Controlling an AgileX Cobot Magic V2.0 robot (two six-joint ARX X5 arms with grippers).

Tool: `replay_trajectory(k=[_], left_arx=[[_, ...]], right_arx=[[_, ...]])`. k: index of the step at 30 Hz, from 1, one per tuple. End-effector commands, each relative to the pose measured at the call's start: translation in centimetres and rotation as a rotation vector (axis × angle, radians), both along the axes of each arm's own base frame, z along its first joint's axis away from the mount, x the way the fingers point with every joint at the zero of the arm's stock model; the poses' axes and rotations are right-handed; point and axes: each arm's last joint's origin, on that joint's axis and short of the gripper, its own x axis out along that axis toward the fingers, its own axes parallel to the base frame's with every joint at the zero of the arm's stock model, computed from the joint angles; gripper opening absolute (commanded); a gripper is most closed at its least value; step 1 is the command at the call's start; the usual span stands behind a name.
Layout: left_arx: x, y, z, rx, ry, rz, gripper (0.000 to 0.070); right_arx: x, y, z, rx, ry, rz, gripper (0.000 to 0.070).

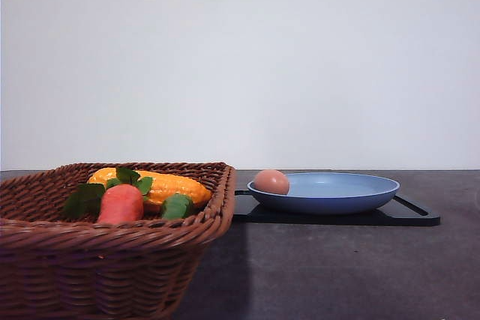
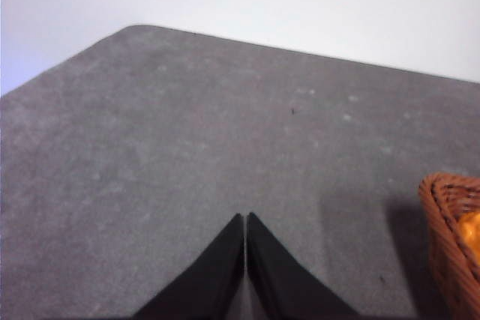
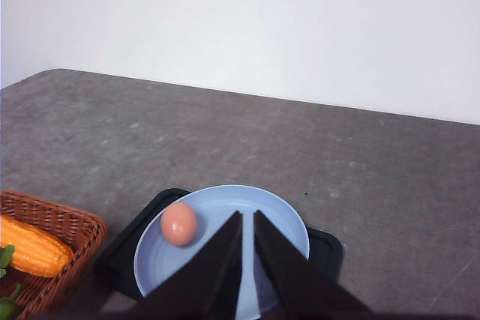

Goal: Transfer egg from basket to plate and serve

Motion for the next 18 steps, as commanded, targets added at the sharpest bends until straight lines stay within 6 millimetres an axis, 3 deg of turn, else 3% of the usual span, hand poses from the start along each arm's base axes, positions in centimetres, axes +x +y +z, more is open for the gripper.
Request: replay_trajectory(k=[1,5,18], left_arx=[[0.05,0.02,-0.29,-0.003,0.005,-0.001,0.0000],[0.18,0.01,-1.26,-0.005,0.034,-0.007,0.0000],[0.20,0.00,-1.19,-0.021,0.026,-0.007,0.0000]], right_arx=[[0.03,0.06,0.36,0.002,-0.015,0.003,0.0000],[0.03,0.06,0.36,0.003,-0.015,0.002,0.0000],[0.03,0.06,0.36,0.003,-0.015,0.003,0.0000]])
